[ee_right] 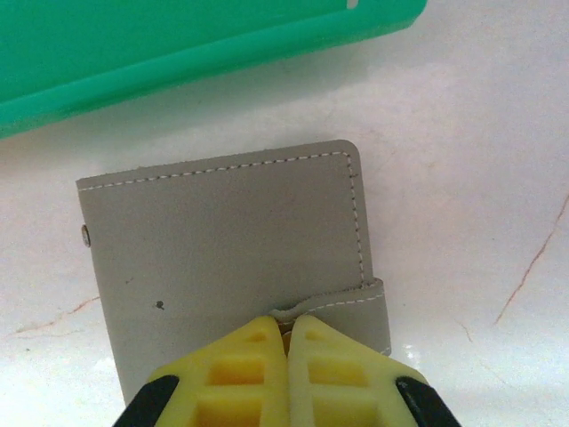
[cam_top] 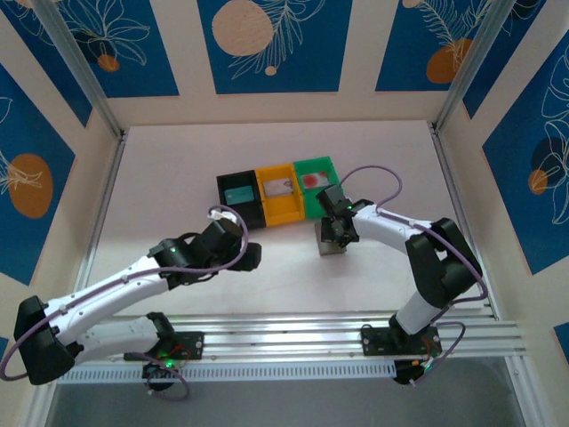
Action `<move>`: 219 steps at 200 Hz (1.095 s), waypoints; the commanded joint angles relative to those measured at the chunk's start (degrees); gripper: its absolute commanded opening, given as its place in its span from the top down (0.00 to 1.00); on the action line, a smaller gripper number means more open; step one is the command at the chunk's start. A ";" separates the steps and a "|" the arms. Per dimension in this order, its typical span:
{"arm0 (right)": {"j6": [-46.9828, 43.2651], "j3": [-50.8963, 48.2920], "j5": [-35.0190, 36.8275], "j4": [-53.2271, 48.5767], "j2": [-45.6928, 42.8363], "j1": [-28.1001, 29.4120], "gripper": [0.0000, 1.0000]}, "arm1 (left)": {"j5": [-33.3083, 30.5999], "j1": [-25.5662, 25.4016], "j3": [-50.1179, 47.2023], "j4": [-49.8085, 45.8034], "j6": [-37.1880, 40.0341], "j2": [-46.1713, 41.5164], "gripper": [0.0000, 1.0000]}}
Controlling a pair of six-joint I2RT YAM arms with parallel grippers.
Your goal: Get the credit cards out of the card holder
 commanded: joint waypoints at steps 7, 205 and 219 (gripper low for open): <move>0.46 -3.37 -6.88 -1.16 -0.34 -0.18 1.00 | -1.45 -1.97 -0.85 1.78 -1.69 1.34 0.00; 6.70 -11.65 -31.44 9.98 -11.73 6.40 1.00 | 2.59 -10.17 -5.10 20.78 -11.00 18.49 0.00; 6.65 -11.70 -31.17 9.84 -11.99 6.89 1.00 | 3.18 -10.12 -4.96 22.16 -11.59 20.33 0.00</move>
